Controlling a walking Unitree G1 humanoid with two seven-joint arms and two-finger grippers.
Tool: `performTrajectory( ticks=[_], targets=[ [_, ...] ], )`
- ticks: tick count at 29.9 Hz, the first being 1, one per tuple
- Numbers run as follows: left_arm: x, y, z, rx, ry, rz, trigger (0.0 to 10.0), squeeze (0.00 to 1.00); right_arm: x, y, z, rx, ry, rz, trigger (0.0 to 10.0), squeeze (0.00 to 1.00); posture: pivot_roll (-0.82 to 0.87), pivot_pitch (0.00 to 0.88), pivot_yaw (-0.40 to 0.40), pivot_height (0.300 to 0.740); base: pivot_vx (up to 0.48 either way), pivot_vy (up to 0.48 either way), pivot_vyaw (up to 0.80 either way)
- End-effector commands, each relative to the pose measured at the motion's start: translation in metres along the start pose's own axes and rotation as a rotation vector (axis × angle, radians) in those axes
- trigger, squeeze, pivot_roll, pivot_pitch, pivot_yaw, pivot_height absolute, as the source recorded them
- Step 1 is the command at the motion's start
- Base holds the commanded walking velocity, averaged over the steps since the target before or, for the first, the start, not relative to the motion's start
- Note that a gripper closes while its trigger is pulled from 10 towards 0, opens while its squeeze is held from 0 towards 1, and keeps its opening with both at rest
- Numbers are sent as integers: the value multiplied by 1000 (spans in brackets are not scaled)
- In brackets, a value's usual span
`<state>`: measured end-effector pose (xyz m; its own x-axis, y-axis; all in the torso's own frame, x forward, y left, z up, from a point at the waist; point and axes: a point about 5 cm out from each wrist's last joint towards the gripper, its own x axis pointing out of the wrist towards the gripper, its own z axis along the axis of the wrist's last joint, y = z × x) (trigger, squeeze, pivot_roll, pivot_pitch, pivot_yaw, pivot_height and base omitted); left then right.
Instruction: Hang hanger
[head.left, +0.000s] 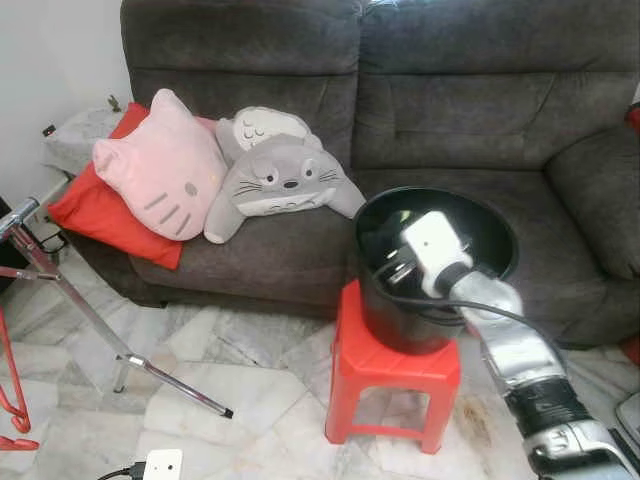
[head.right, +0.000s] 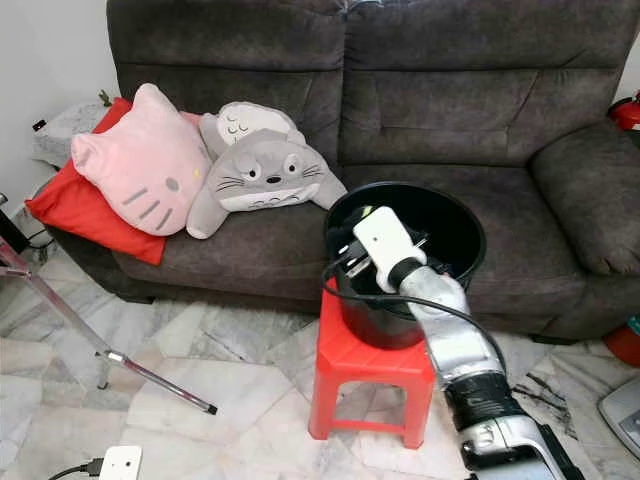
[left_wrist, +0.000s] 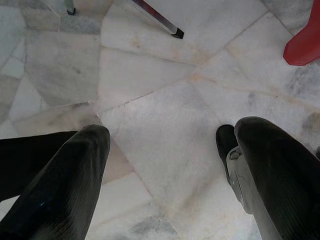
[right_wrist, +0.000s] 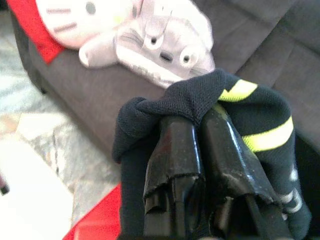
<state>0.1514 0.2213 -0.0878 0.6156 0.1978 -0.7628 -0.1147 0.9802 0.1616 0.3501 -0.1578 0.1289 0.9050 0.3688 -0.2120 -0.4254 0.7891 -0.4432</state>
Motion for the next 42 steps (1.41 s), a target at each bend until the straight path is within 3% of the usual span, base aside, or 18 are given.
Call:
performTrajectory(
  ticks=[1, 11, 20, 24, 36, 38, 39, 41, 42],
  targets=[
    [-1, 2, -4, 6, 20, 9, 10000, 0, 6, -1, 6, -13, -19, -1, 0, 0, -216, 0, 78, 740, 0, 0, 0],
    [-2, 2, -6, 8, 21, 10, 10000, 0, 24, 10, 38, 32, -163, 79, 0, 0, -209, 0, 80, 740, 0, 0, 0],
    [-2, 2, -7, 8, 22, 9, 10000, 0, 30, 15, 40, 24, -169, 116, 0, 0, -207, 0, 78, 740, 0, 0, 0],
    [-3, 1, -9, 6, 25, 10, 10000, 0, 35, 26, 29, 17, -113, 177, 0, 0, -200, 0, 73, 740, 0, 0, 0],
    [-1, 1, -4, 9, 15, 13, 10000, 0, 37, 46, 31, 41, -142, 329, 0, 0, -194, 0, 74, 740, 0, 0, 0],
    [-1, 0, -3, 9, 12, 11, 10000, 0, 38, 47, 29, 41, -134, 328, 235, 0, -193, 0, 74, 740, 0, 0, 0],
    [-1, -1, -3, 9, 10, 9, 10000, 0, 38, 48, 26, 39, -128, 332, 1647, 0, -193, 0, 74, 740, 0, 0, 0],
    [-1, -1, -3, 9, 10, 8, 10000, 0, 37, 49, 25, 38, -124, 336, 1647, 0, -193, 0, 74, 740, 0, 0, 0],
    [-1, -2, -3, 9, 10, 6, 10000, 0, 37, 50, 23, 34, -114, 339, 4314, 0, -195, 0, 74, 740, 0, 0, 0]
  ],
)
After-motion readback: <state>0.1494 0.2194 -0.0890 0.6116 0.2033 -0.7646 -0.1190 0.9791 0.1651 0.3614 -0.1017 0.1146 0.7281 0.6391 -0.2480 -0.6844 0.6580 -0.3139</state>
